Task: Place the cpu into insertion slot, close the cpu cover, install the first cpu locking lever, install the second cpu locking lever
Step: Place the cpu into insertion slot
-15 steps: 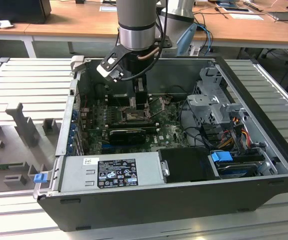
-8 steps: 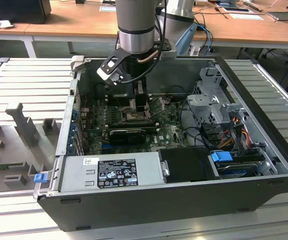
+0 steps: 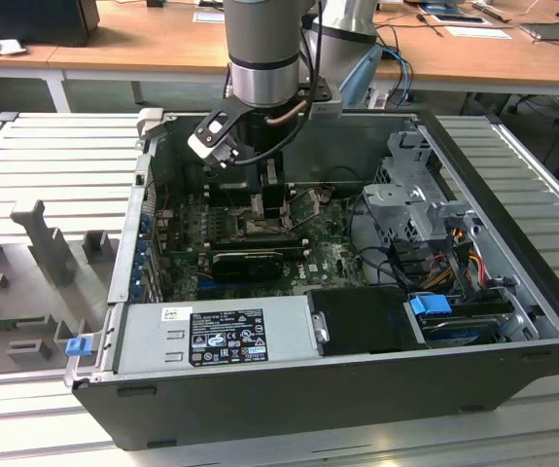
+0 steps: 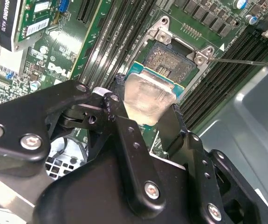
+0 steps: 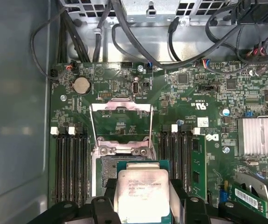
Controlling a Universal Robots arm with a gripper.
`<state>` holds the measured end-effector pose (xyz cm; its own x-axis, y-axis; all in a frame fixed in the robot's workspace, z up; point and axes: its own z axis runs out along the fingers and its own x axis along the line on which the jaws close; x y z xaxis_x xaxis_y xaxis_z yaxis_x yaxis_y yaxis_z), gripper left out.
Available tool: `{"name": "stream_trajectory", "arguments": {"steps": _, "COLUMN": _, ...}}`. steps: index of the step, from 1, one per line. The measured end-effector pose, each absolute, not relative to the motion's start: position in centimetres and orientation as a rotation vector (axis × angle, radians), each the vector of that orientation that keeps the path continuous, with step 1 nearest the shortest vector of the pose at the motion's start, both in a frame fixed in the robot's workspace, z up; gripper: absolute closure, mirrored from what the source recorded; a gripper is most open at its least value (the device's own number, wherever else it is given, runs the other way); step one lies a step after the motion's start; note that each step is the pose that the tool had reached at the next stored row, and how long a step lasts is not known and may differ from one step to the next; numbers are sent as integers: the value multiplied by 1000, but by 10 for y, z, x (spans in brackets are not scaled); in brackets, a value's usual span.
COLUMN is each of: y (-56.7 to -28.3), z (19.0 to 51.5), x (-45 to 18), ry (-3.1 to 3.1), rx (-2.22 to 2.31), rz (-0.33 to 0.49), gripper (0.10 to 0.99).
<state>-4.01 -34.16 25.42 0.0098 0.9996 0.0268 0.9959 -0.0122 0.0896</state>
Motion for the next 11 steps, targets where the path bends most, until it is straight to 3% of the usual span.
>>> {"name": "stream_trajectory", "arguments": {"steps": 11, "y": -332, "z": 226, "x": -45, "ry": 2172, "rx": 2203, "rz": 127, "gripper": 561}}
